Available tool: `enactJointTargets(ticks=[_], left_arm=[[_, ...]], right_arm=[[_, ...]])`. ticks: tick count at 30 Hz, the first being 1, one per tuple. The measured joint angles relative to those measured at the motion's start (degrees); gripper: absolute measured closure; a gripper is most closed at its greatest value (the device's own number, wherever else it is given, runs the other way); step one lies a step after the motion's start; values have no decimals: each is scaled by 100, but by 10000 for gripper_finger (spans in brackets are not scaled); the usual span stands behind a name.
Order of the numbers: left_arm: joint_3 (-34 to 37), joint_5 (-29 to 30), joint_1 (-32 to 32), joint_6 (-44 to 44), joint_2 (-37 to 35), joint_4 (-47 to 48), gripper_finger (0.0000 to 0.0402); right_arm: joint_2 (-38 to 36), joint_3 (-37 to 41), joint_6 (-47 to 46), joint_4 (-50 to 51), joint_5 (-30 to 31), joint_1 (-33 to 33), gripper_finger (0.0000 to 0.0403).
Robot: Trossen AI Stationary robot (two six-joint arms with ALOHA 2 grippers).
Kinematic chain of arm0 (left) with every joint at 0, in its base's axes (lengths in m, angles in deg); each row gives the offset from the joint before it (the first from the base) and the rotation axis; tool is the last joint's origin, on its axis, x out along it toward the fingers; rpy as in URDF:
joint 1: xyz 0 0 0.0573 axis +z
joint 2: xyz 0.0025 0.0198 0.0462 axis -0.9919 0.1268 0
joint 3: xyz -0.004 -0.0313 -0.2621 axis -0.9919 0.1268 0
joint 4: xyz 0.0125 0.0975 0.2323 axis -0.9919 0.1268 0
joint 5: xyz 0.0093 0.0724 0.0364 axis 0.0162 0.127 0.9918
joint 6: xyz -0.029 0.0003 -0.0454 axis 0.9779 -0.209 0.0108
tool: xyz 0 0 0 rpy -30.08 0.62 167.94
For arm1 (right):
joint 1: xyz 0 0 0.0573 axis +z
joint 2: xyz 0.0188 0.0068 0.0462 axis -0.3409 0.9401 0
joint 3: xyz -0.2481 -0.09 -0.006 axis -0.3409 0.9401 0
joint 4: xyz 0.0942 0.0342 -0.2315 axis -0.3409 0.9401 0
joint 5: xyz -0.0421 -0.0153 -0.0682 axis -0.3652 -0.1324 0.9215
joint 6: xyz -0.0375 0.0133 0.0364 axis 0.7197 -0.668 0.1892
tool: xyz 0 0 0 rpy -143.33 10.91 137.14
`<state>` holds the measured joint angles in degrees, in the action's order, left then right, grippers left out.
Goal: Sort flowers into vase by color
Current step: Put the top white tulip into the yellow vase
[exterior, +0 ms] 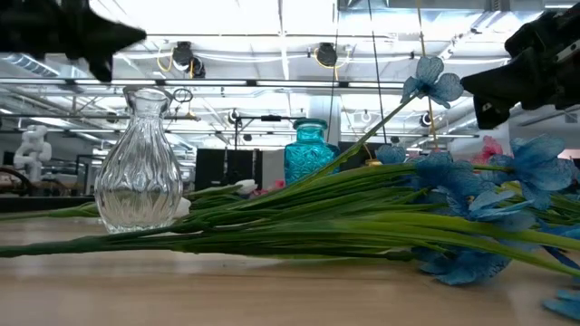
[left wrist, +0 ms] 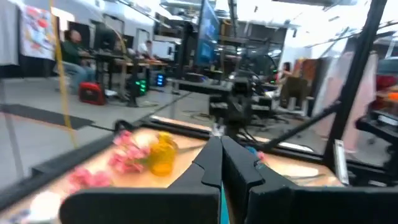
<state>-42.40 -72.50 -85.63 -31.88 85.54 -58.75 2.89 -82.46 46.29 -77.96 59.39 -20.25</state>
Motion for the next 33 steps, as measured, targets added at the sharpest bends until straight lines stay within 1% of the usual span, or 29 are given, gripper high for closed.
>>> enactJointTargets(ticks=[4, 7, 9, 13, 16, 19, 23, 28, 29, 31, 33], left_arm=[[-1319, 329, 1, -431, 501, 537, 400], [-2453, 570, 2, -570, 1191, 980, 400], [-3233, 663, 2, -474, 1754, 1228, 400], [-4617, 594, 2, -242, 2980, 1720, 400], [-5261, 338, 2, -231, 3811, 2218, 400], [-5407, 196, 2, -284, 4432, 2606, 400], [-5203, 31, 1, -308, 5105, 2956, 400], [-4569, 100, 0, -285, 5484, 2380, 400], [-4435, 131, 0, -285, 5523, 2299, 400], [-4202, 196, 0, -281, 5562, 2115, 400], [-3981, 277, 0, -283, 5548, 1847, 400]], right_arm=[[22, -1, -94, 3, -4, 0, 403], [24, -1, -90, 9, 51, 0, 403], [26, -1, -95, 7, 218, 0, 403], [31, -3, -209, -84, 792, -2, 403], [35, -3, -208, -119, 1021, -4, 403], [35, -3, -274, -122, 1051, -4, 403], [37, -3, -540, -119, 1045, -2, 403], [40, -93, -846, -41, 1124, 0, 403], [57, -193, -837, -15, 1215, 0, 403], [147, -574, -581, 163, 1604, 0, 403], [433, -1187, -178, 591, 2041, 0, 403]])
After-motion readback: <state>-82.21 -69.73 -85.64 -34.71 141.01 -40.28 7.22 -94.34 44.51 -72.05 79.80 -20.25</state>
